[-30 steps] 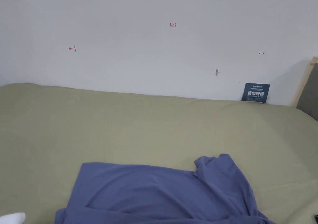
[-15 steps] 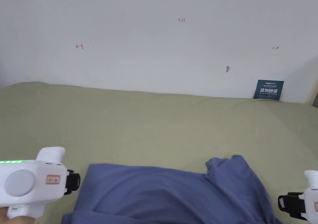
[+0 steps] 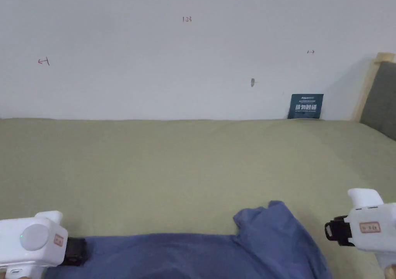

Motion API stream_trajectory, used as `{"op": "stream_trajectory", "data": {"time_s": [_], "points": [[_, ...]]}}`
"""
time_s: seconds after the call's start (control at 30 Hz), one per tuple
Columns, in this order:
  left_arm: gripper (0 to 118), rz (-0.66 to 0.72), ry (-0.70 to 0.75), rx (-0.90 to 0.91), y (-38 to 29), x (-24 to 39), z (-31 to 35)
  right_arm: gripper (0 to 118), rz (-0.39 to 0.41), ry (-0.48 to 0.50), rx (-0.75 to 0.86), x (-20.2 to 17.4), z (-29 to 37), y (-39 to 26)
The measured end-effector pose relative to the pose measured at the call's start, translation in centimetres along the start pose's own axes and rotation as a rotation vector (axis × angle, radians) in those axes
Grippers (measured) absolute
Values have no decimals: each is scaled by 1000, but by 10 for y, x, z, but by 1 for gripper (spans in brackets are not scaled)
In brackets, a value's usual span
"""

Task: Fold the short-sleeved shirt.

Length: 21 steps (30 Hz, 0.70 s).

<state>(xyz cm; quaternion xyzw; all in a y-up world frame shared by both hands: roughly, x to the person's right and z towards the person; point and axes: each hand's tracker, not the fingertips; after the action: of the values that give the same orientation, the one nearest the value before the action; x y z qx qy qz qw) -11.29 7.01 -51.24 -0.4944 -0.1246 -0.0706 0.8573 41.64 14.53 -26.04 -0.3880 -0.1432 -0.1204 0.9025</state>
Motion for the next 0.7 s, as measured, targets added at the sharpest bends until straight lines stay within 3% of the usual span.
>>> {"op": "stream_trajectory", "data": {"time_s": [0.03, 0.07, 0.13, 0.17, 0.2, 0.23, 0.3, 0.33, 0.4, 0.43, 0.53, 0.63, 0.7], "points": [[88, 14, -2, 32, -2, 0, 3, 0, -16, 44, -28, 3, -15, 2], [81, 32, 0, 50, -4, -1, 6, 11, -38, 57, -71, 5, -27, 7], [57, 13, 13, 70, -5, -4, 9, 66, -55, 37, -151, 5, -49, 14], [38, 0, -5, 82, -7, -5, 11, 88, -51, 42, -175, 4, -58, 13], [18, -16, -31, 93, -8, -6, 13, 83, -47, 45, -149, 4, -65, 14], [6, -26, -97, 85, -7, -4, 15, 78, -34, 49, -145, 1, -72, 14], [6, -59, -25, 82, -8, 5, 16, 77, -9, 30, -180, -9, -82, 11], [6, -77, -16, 80, -7, 8, 14, 67, 13, 41, -227, -11, -86, 10], [5, -79, -16, 76, -5, 12, 15, 0, 78, -15, -230, -19, -85, 8], [5, -77, -15, 77, -4, 12, 15, 0, 115, -81, -183, -24, -78, 7], [5, -45, -42, 94, 1, 8, 22, 0, 40, 66, -112, -19, -58, 11], [5, 12, -95, 138, 4, -1, 37, 0, 49, -9, -26, -19, -43, 15], [5, 43, -122, 158, 4, -6, 47, 0, 3, 14, 8, -6, -37, 24]]}}
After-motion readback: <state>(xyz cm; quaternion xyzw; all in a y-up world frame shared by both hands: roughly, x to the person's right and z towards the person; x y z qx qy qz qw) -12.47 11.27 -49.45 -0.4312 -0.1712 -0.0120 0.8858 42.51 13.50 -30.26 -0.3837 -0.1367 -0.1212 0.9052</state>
